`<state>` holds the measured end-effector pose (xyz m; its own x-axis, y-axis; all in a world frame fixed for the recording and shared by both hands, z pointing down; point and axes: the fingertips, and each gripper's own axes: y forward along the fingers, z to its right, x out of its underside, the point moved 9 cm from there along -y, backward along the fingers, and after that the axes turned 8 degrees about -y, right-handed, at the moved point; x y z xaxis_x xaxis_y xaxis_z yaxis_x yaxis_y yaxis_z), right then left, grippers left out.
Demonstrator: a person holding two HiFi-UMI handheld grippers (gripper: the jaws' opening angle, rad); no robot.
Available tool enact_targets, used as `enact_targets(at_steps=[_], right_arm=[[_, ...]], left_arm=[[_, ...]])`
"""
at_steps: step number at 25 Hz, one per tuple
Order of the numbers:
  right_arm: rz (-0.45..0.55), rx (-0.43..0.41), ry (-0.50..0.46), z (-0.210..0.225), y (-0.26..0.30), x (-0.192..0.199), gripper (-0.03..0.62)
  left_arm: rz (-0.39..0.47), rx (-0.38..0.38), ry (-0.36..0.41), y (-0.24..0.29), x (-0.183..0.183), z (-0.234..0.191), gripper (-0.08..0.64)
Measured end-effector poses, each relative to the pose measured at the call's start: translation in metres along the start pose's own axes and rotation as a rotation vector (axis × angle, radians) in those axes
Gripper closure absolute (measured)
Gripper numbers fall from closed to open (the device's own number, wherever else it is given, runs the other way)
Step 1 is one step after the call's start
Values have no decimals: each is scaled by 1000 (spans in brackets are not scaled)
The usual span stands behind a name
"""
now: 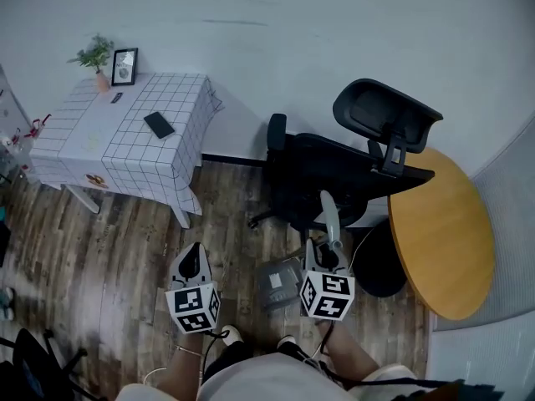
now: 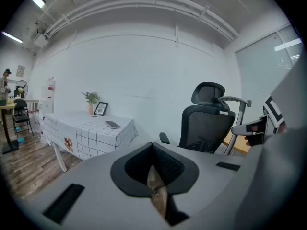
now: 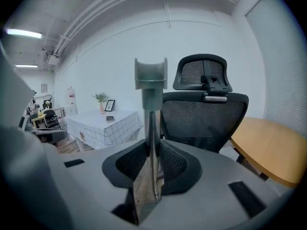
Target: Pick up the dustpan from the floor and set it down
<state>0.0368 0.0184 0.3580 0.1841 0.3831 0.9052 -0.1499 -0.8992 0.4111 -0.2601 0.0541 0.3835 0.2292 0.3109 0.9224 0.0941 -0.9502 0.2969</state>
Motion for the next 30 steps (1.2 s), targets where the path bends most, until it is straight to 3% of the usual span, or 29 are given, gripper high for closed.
enact_targets(at_steps=[7, 14, 30], right_arm=[[38, -5, 8, -36, 20, -32, 491], [52, -49, 10, -64, 59, -49, 491], [-5, -137, -24, -77, 181, -80, 491]], left_arm=[[41, -10, 8, 1, -34, -35, 542], [51, -32, 5, 21, -46, -51, 542], [29, -93, 17, 131, -76, -78, 543]])
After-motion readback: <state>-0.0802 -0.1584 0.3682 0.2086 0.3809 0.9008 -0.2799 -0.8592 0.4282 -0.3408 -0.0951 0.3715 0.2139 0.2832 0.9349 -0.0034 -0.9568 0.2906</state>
